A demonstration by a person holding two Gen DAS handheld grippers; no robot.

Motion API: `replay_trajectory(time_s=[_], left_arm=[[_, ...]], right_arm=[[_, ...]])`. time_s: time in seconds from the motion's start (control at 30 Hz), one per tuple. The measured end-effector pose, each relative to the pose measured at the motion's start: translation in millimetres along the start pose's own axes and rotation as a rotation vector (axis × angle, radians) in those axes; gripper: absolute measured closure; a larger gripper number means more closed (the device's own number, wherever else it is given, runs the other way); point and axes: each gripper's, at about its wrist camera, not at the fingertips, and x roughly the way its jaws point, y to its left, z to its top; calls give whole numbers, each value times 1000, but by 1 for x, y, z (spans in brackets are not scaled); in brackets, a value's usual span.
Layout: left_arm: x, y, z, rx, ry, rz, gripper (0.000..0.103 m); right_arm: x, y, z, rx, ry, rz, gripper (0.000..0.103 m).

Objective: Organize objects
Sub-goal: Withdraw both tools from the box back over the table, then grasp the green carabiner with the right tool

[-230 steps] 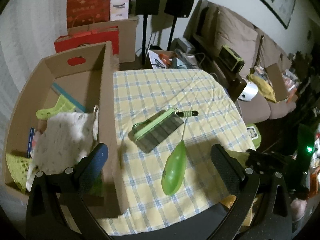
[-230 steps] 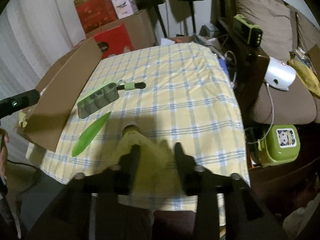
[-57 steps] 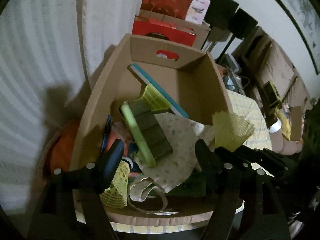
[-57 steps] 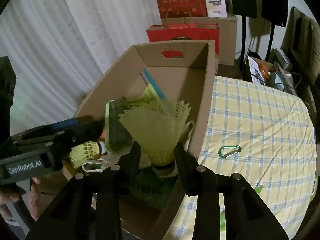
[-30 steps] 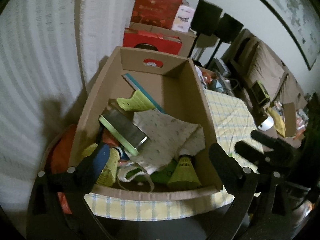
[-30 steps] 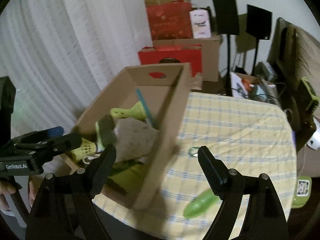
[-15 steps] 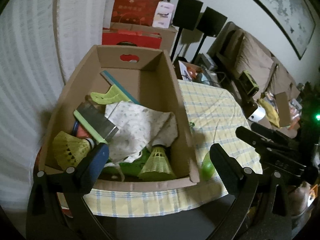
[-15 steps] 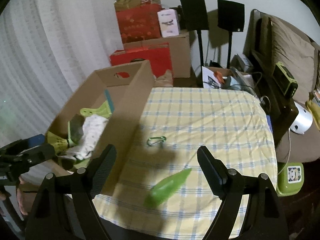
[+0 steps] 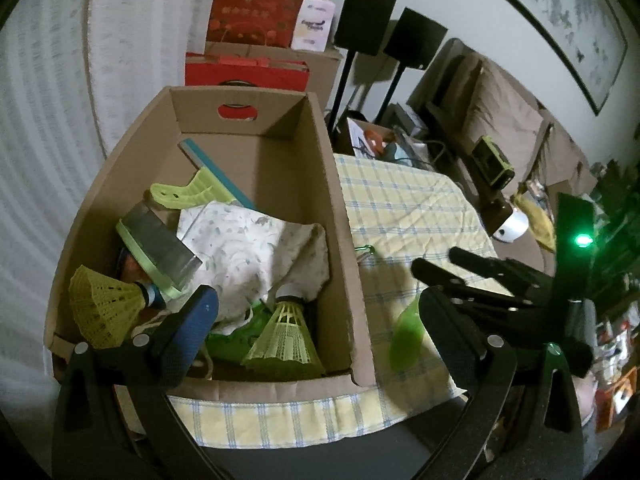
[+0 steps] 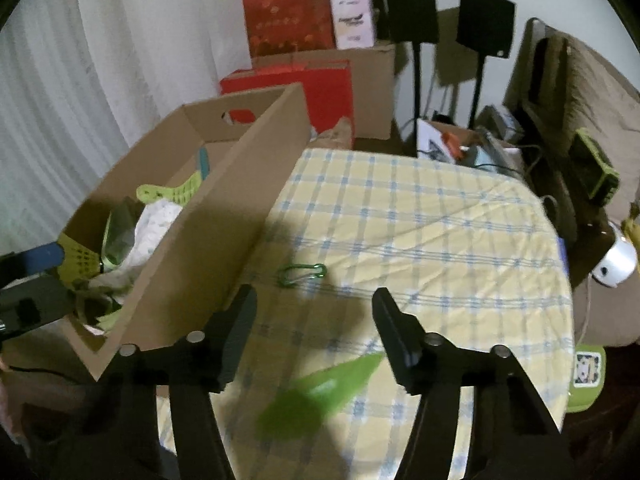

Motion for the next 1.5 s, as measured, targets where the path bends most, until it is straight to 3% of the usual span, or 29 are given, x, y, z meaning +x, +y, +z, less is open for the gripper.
replay_trajectory(time_s=[0.27, 0.37, 0.4, 0.67, 0.97, 1.17, 1.23, 1.33, 1.37, 1.5], left_arm=[[1, 5, 1, -9, -1, -2, 3], [1, 7, 2, -11, -4, -7, 3], [1, 8, 2, -13, -4, -10, 3], [5, 13, 3, -31, 4, -30, 3], [7, 12, 0, -44, 15, -56, 3], [9, 15, -3, -62, 22, -63, 3], [9, 16, -4, -68, 26, -65, 3], [9, 16, -4, -73, 23, -65, 3], [9, 16, -4, -74, 23, -66, 3], [9, 15, -5, -77, 25, -75, 3]], right_arm=[[50, 10, 3, -78, 60, 20, 54], [65, 12, 3, -105, 90, 23, 67], [70, 13, 3, -116, 101, 20, 68], [88, 13, 2, -110, 117, 60, 65], [94, 22, 5, -172, 113, 43, 62], [97, 23, 6, -166, 111, 68, 47], [98, 28, 5, -189, 105, 49, 47], [99, 32, 4, -213, 100, 8, 66], [99, 31, 5, -203, 101, 19, 80], [96, 20, 5, -142, 101, 34, 81]])
